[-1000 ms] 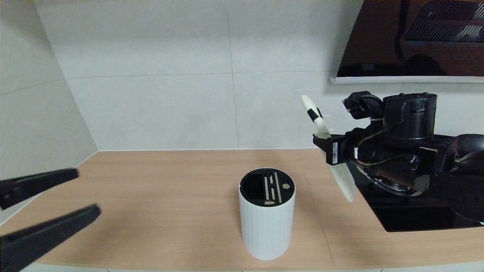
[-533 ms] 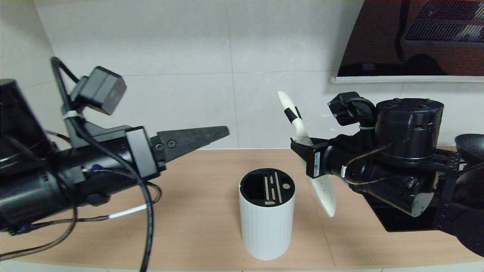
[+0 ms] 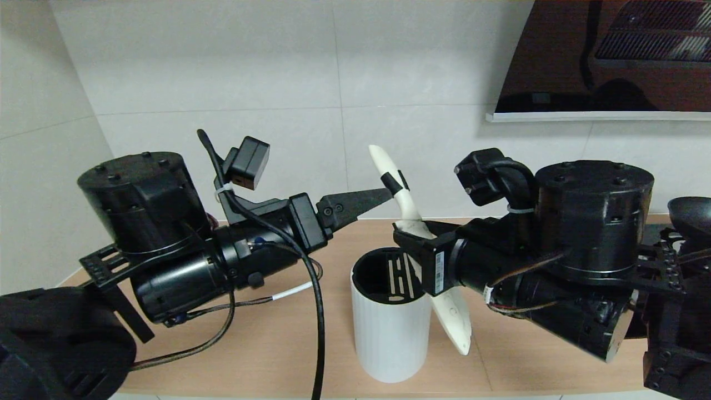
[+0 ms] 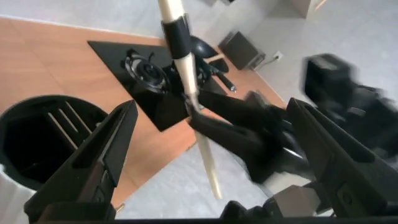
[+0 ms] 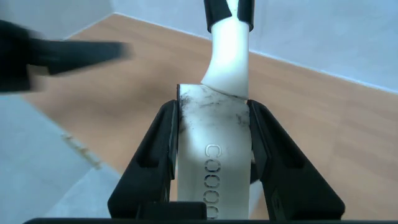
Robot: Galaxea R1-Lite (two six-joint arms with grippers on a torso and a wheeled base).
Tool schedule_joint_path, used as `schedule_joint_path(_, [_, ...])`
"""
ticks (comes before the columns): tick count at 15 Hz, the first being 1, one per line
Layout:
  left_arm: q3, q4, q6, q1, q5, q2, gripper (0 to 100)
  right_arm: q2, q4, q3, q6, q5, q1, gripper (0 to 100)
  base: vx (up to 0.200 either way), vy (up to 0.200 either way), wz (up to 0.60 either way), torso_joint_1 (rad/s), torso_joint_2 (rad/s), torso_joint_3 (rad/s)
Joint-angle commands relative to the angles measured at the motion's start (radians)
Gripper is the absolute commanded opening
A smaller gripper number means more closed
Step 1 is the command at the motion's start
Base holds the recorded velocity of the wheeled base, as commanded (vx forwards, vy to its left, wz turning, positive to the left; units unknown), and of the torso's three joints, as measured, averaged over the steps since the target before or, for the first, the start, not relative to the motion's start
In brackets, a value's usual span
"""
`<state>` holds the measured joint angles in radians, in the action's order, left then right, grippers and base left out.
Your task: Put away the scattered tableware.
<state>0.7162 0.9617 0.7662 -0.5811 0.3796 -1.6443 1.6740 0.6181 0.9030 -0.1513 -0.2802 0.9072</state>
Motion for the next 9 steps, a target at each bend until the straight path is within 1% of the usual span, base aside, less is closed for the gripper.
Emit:
schedule_joint_path(1, [0.0, 0.029, -0.001, 0.0, -0.005, -0.048, 100, 0.007, -0.001, -0.004, -0.002, 0.003, 0.022, 0, 0.0, 0.0, 0.0, 0.0, 0.0, 0.0])
schedule_joint_path(3, [0.002, 0.061, -0.008, 0.0, -0.041, -0.078, 100, 0.01, -0.001, -0.007, -0.017, 0.004, 0.044, 0, 0.0, 0.0, 0.0, 0.0, 0.0, 0.0])
schedule_joint_path(5, [0.0, 0.098, -0.015, -0.002, -0.056, -0.104, 100, 0.015, -0.001, -0.015, -0.031, 0.021, 0.056, 0, 0.0, 0.0, 0.0, 0.0, 0.0, 0.0])
schedule_joint_path(7, [0.0, 0.121, -0.015, -0.003, -0.057, -0.106, 100, 0.013, -0.001, -0.021, -0.036, 0.036, 0.058, 0, 0.0, 0.0, 0.0, 0.0, 0.0, 0.0])
schedule_joint_path(9, [0.0, 0.124, -0.015, -0.003, -0.059, -0.104, 100, 0.013, -0.001, -0.024, -0.039, 0.036, 0.062, 0, 0.0, 0.0, 0.0, 0.0, 0.0, 0.0])
